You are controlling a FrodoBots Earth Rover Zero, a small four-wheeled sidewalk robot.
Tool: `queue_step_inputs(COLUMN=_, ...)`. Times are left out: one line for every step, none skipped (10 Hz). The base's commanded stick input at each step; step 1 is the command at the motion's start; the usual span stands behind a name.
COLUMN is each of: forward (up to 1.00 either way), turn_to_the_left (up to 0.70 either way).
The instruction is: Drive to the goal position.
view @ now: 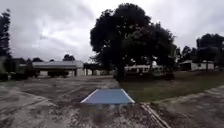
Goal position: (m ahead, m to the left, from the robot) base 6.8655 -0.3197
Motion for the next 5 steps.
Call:
queue_step_inputs(forward=0.50, turn_to_the_left=0.00)
queue_step_inputs(forward=0.50, turn_to_the_left=0.00)
queue_step_inputs(forward=0.50, turn_to_the_left=0.00)
queue_step_inputs(forward=0.50, turn_to_the_left=0.00)
queue_step_inputs(forward=0.50, turn_to_the_left=0.00)
